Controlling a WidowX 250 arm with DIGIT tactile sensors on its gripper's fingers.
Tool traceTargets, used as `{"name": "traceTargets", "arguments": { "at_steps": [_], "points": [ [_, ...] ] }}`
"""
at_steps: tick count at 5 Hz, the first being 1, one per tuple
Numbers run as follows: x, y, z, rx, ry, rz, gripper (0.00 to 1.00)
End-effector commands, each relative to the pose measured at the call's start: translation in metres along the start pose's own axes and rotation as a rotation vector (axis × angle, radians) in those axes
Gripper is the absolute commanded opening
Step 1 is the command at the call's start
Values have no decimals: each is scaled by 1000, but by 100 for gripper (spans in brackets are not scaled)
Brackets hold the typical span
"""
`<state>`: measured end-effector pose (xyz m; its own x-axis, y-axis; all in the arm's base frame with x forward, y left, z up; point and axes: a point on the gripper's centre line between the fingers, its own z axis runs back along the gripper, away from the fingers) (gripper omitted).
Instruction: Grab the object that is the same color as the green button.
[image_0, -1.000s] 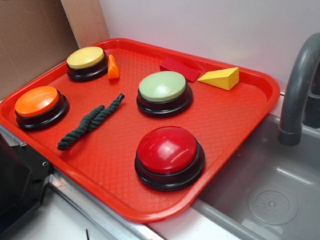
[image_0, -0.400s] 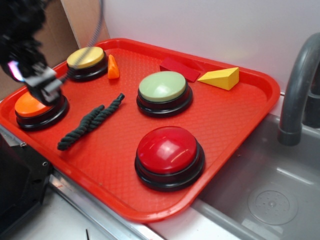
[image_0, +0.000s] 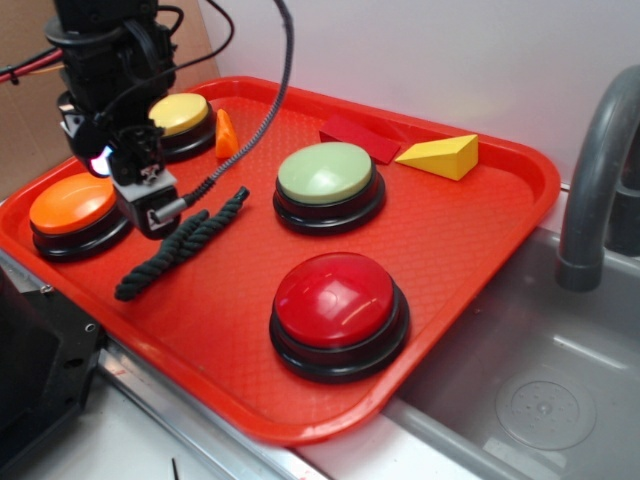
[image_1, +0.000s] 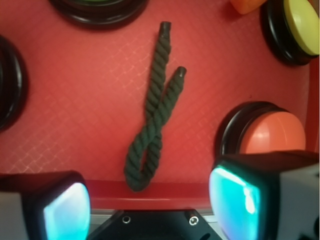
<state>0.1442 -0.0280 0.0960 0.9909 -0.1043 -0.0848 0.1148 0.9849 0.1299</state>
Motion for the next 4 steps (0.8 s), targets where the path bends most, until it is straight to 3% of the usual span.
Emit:
{"name": "traceTargets", "arguments": {
  "at_steps": [1,2,4],
  "points": [
    [5,1,10,-5,-46,-2,100],
    [-8,9,-17,18,-63,121,100],
    [-11,14,-52,-22,-82,228,100]
  ]
}}
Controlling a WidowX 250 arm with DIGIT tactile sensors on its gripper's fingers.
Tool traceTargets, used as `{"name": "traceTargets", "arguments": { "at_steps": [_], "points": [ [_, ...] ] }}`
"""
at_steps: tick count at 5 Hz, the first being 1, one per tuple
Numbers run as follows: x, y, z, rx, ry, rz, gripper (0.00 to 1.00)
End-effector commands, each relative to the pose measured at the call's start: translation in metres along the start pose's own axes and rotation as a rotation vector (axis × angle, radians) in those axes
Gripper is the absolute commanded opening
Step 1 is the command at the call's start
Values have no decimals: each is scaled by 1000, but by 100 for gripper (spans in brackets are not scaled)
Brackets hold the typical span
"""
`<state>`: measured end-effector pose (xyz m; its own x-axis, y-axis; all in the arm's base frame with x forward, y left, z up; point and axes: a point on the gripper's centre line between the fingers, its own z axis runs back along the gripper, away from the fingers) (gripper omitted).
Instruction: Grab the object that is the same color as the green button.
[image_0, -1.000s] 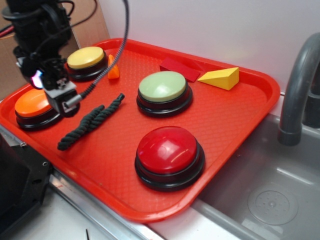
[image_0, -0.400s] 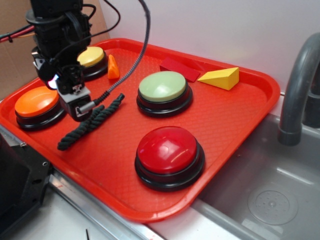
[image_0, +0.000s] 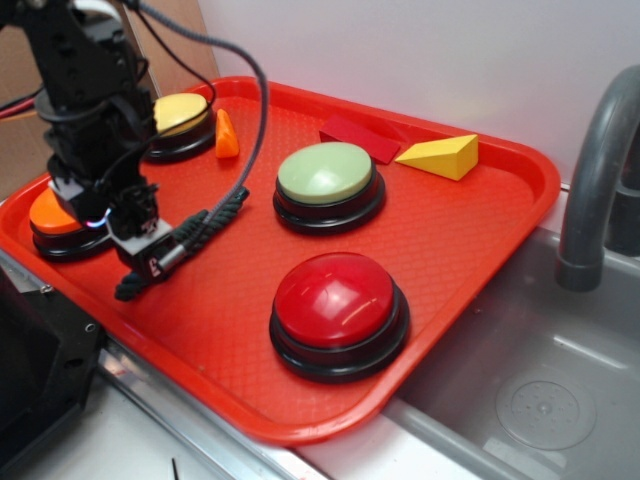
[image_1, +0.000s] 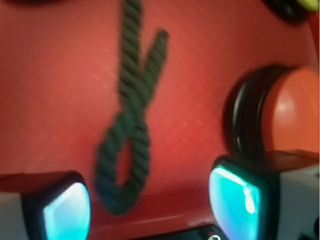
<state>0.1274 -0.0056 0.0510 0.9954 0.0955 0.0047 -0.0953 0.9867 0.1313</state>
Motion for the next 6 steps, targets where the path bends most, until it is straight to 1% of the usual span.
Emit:
{"name": "traceTargets", "arguments": {
  "at_steps": [1,2,3,4,5,6],
  "points": [
    [9,-10,-12,-33,-8,2,100],
    [15,-23,-9,-48,-31,-40,100],
    [18,-35,-3,-82,-62,-58,100],
    [16,-35,-7,-88,-60,-60,100],
    [12,-25,-22,-116,-46,-50,100],
    [16,-16,-32,-125,-49,-64,100]
  ]
}}
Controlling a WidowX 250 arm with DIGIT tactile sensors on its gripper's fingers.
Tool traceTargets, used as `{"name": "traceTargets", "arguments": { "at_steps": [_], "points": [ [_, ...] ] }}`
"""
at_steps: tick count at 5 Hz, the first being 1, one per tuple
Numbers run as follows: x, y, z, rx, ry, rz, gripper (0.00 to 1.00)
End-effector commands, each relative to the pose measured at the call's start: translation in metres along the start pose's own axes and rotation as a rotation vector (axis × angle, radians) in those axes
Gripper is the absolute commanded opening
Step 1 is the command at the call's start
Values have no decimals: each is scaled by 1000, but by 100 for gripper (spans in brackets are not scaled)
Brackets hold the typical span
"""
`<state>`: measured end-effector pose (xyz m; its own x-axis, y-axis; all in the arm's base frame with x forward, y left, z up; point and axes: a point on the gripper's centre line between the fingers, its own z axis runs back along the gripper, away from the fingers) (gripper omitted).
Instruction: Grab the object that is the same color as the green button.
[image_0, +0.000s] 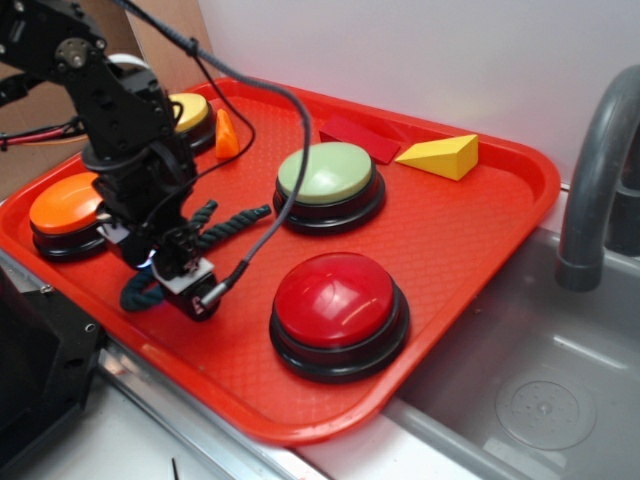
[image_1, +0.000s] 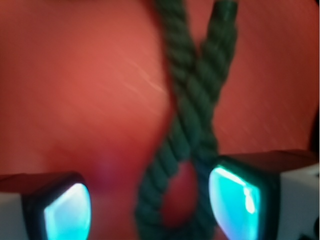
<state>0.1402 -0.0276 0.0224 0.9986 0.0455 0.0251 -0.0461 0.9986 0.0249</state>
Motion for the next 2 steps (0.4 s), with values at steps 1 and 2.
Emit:
{"name": "traceTargets", "arguments": {
  "at_steps": [1,2],
  "points": [
    [24,17,1,-50,-74,-28,100],
    [37,16,12,-50,-97,-39,100]
  ]
}}
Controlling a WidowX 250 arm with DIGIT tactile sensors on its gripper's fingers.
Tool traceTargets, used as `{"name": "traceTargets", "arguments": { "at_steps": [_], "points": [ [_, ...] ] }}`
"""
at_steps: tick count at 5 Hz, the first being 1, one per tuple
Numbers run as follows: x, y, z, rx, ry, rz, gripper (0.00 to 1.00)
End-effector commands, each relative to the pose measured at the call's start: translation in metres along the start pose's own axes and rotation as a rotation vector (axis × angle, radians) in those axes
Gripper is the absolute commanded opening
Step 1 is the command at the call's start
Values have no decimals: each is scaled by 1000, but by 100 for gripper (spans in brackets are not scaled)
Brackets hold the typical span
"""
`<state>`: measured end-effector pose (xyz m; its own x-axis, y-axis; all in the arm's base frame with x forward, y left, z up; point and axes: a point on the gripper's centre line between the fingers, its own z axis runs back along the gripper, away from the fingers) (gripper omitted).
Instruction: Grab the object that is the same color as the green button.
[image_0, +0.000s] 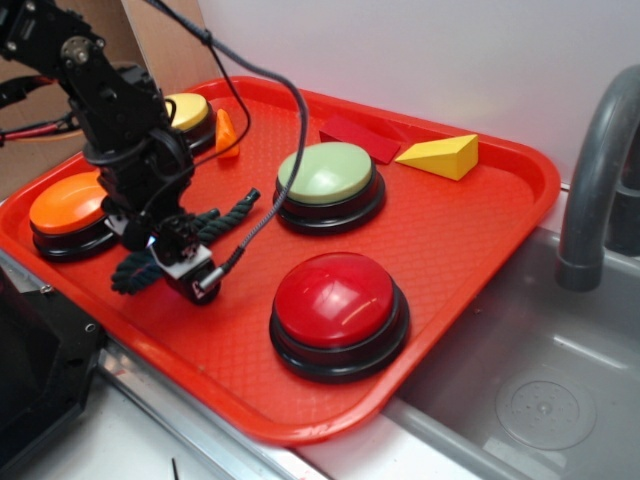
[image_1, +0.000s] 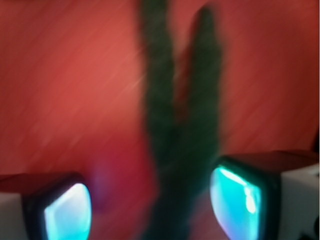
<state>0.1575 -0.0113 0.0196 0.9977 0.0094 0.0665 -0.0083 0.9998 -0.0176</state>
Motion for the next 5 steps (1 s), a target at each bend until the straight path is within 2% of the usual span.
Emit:
{"name": "traceTargets", "arguments": {
  "at_steps": [1,3,4,5],
  "points": [
    [18,1,7,-3,-29,-3,100],
    [12,-3,-8,-1,14,-9,100],
    [14,-6,-10,16,31,-43,0],
    [15,-7,-4,13,9,-55,0]
  ]
}}
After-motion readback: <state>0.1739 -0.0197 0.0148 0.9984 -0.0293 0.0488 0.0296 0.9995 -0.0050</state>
